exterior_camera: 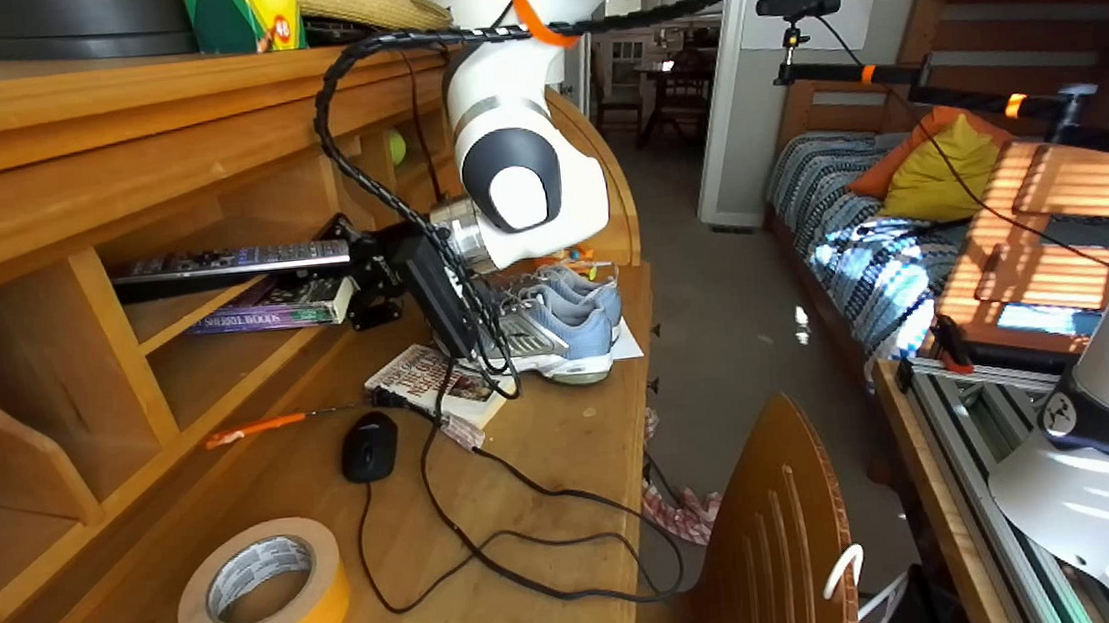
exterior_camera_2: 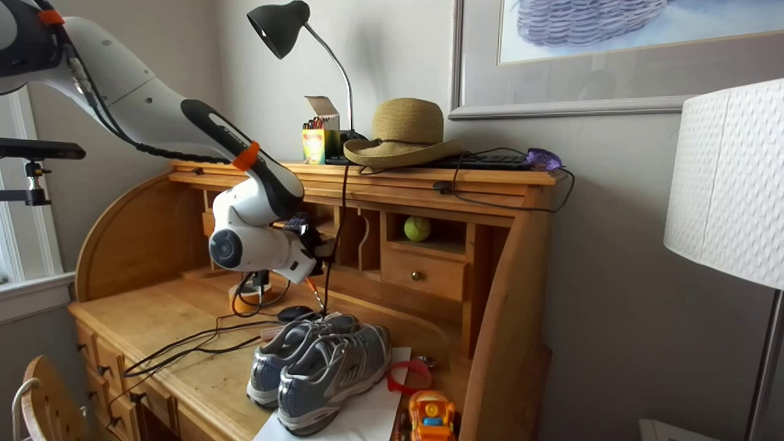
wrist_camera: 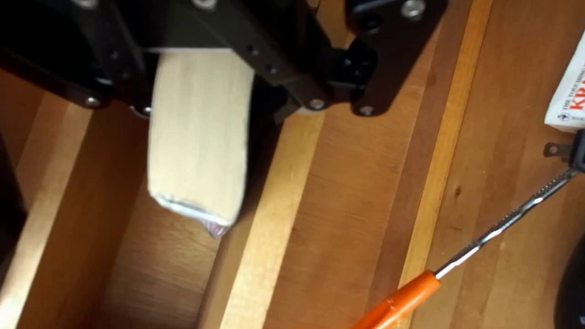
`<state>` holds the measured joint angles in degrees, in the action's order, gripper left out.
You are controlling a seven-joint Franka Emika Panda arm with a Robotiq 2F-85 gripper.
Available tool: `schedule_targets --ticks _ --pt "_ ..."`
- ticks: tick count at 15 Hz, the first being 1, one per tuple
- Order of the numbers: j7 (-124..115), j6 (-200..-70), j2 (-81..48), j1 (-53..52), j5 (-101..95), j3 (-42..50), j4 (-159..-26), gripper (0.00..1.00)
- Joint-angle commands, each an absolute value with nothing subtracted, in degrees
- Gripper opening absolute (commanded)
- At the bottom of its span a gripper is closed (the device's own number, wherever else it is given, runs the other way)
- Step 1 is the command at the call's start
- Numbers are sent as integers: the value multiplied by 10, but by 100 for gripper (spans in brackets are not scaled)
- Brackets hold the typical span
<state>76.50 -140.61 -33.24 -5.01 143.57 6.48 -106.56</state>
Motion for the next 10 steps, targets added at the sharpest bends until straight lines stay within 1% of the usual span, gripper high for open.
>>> schedule_targets --ticks 1,2,3,4,7,8,10 --pt "746 -1442 -364 -65 1441 69 -1022 8" --pt "744 -1446 -365 -66 1439 69 -1021 8" --pt "742 -1448 -365 -68 1439 68 -1022 58" --pt "740 -1452 -364 -69 1439 69 -1022 59" --pt "743 -1444 -352 -69 1438 68 -1037 77" --pt "744 -1438 -347 -68 1437 69 -1046 81" --pt "745 -1428 -339 -65 1437 68 -1061 81"
